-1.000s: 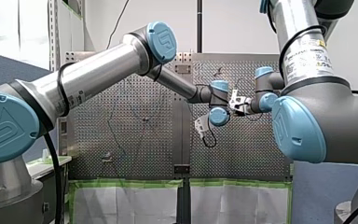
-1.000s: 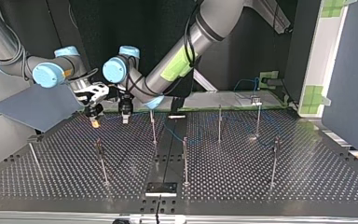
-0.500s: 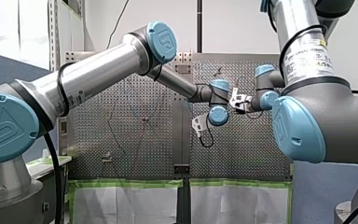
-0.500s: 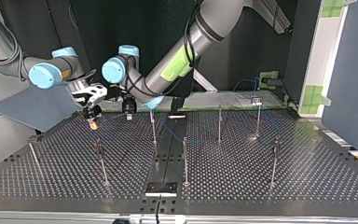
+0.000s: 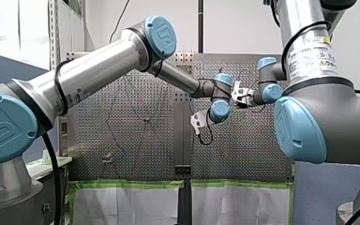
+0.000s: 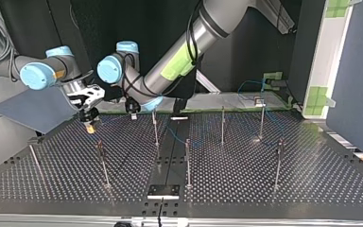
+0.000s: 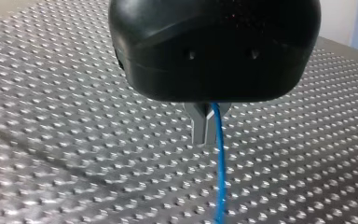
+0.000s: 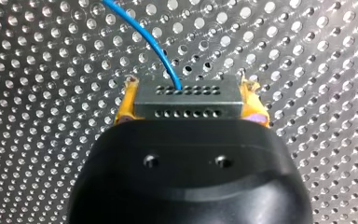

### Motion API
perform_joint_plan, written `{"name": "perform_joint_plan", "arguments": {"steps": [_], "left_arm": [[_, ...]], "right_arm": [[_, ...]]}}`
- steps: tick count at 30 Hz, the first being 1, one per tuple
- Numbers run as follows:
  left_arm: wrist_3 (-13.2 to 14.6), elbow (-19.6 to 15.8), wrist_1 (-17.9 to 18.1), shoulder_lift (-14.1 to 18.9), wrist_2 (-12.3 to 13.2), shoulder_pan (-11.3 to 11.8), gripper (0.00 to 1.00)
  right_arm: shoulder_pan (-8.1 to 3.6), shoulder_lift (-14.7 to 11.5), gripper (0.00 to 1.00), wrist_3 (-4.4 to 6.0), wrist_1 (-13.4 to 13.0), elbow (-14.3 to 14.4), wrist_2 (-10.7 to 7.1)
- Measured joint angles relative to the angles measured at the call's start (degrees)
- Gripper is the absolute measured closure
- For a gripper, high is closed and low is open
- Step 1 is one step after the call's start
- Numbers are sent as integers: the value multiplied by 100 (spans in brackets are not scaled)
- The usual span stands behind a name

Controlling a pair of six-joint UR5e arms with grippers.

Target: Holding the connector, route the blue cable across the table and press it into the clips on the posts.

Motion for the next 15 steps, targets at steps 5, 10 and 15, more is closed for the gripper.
{"name": "perform_joint_plan", "arguments": {"steps": [5,10,15], "left_arm": [[-11,-1,-72,233,-38,-32,100],[-12,-1,-140,356,-84,-65,100],[-23,-2,-189,429,-215,-71,100]], "right_arm": [[13,-143,100,6,162,0,-6],[15,-369,100,45,273,0,-21],[8,-609,100,156,367,0,-80]]}}
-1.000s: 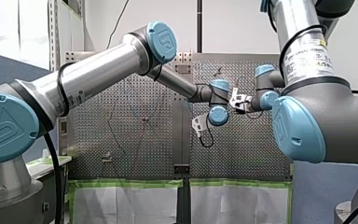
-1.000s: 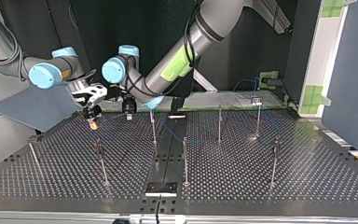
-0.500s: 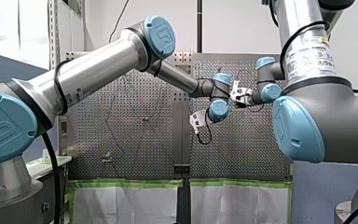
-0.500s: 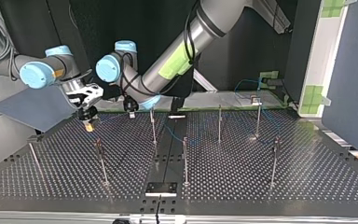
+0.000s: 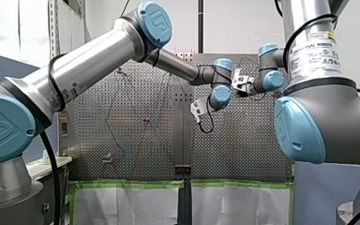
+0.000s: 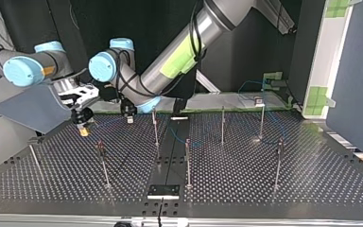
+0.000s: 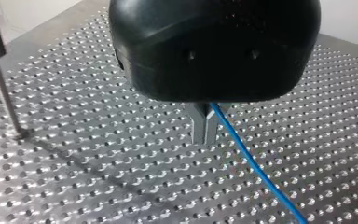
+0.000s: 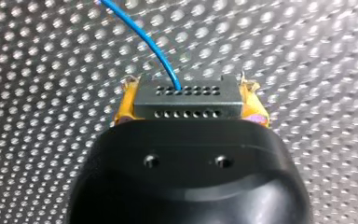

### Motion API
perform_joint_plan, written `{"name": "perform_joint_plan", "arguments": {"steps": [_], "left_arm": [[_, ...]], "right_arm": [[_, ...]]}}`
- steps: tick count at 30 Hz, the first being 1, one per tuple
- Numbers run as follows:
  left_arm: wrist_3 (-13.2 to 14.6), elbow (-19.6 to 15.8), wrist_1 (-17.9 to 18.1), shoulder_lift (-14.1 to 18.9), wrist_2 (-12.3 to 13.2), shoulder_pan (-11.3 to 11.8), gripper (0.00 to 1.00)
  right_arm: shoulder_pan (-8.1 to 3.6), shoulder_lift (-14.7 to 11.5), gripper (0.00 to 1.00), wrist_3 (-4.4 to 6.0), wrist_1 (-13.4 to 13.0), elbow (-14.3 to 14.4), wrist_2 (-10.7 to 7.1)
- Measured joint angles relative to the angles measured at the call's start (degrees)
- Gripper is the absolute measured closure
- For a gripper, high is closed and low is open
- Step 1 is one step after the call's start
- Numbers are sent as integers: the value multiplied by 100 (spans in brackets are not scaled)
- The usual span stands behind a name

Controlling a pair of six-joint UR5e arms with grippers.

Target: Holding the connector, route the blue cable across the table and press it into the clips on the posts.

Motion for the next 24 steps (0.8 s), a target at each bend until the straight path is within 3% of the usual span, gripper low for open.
{"name": "perform_joint_plan", "arguments": {"steps": [7,15,19,24], "left_arm": [[-29,-2,-59,125,-77,2,100],[0,1,14,239,94,-14,100],[18,2,18,260,167,-50,100],[25,0,3,339,202,-109,100]], "right_arm": [[-8,-349,100,323,30,-2,-116],[-9,-631,100,688,43,-4,-146],[-9,-743,100,799,67,-4,-153],[-10,-835,100,839,102,-5,-155]]}}
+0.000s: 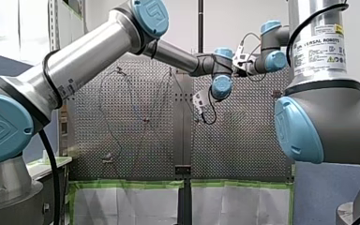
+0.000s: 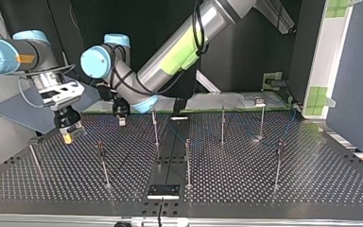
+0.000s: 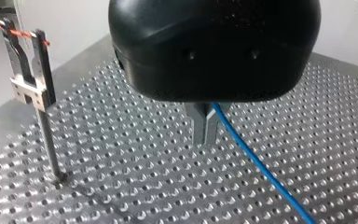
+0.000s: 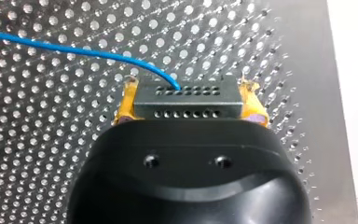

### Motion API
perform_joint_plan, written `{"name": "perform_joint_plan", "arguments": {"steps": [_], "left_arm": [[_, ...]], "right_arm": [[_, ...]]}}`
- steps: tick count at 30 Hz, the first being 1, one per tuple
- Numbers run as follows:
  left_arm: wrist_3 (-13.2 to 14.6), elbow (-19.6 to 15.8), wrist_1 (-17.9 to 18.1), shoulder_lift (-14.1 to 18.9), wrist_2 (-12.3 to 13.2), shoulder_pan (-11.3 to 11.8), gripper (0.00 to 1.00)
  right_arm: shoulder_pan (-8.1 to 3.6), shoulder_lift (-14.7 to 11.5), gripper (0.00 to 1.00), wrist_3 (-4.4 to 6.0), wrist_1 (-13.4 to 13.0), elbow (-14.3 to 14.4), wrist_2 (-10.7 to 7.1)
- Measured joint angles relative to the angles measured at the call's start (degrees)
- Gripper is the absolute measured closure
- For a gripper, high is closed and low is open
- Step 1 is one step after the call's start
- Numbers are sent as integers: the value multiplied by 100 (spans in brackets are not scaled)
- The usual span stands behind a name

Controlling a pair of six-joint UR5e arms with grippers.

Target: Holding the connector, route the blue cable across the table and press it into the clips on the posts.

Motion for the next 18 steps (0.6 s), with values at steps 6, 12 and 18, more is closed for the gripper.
{"name": "perform_joint_plan", "arguments": {"steps": [6,12,18], "left_arm": [[-9,1,-9,87,-8,-15,100],[16,2,-9,304,-38,43,100],[71,2,-3,460,-18,95,100]], "right_arm": [[0,-55,100,13,26,0,-3],[0,-84,100,46,24,0,-47],[-32,-125,100,96,26,-27,-128]]}}
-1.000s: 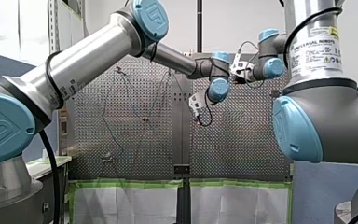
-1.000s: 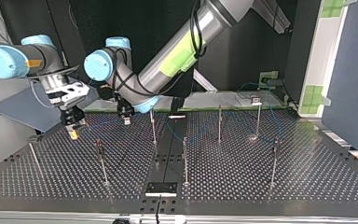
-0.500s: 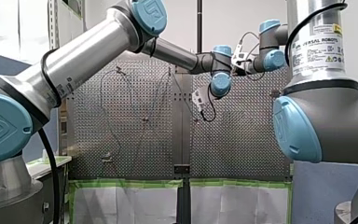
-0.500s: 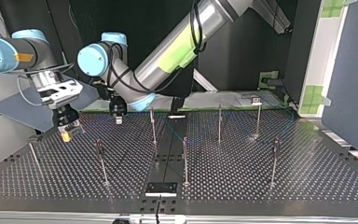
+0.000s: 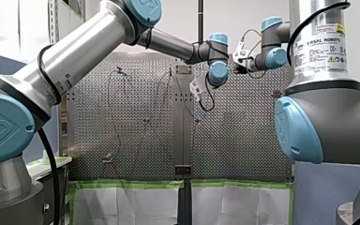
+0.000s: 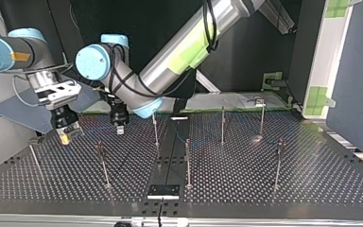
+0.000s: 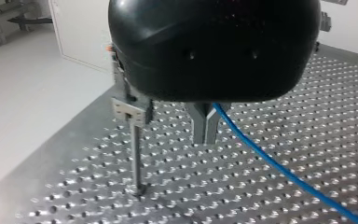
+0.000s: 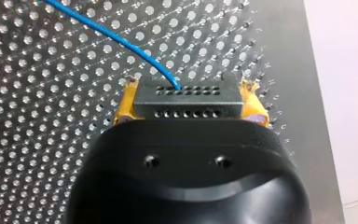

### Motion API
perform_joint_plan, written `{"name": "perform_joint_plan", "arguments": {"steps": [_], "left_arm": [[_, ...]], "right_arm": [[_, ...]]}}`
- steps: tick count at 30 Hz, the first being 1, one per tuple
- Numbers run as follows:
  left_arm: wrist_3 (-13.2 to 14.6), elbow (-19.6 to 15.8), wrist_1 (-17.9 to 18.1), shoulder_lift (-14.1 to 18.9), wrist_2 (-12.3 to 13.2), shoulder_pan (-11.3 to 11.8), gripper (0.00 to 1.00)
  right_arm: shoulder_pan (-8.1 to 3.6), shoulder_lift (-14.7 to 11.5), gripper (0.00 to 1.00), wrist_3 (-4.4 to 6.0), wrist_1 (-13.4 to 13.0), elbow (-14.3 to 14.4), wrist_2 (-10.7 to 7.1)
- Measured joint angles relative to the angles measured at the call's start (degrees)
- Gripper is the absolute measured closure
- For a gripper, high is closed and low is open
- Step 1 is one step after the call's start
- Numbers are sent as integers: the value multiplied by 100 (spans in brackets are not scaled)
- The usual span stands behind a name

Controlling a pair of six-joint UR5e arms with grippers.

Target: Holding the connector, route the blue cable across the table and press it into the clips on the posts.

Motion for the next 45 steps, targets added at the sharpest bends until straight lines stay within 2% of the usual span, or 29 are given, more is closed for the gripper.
{"name": "perform_joint_plan", "arguments": {"steps": [6,13,20,25,32,38,45], "left_arm": [[145,-2,185,52,154,21,100],[370,-1,474,53,195,61,100],[524,-1,848,50,468,229,100],[538,0,1085,48,695,399,100],[604,0,1420,34,1000,549,100],[615,0,1529,-93,1273,601,100],[623,0,1566,-203,1393,641,100]], "right_arm": [[-51,-12,100,15,-14,-9,-119],[-85,-13,100,-14,-35,-5,-136],[-134,-10,100,-26,-112,-5,-136],[-210,16,100,7,-264,-5,-149],[-322,192,100,-1,-383,-5,-217],[-431,232,100,16,-522,-8,-351],[-575,251,100,23,-641,-13,-449]]}}
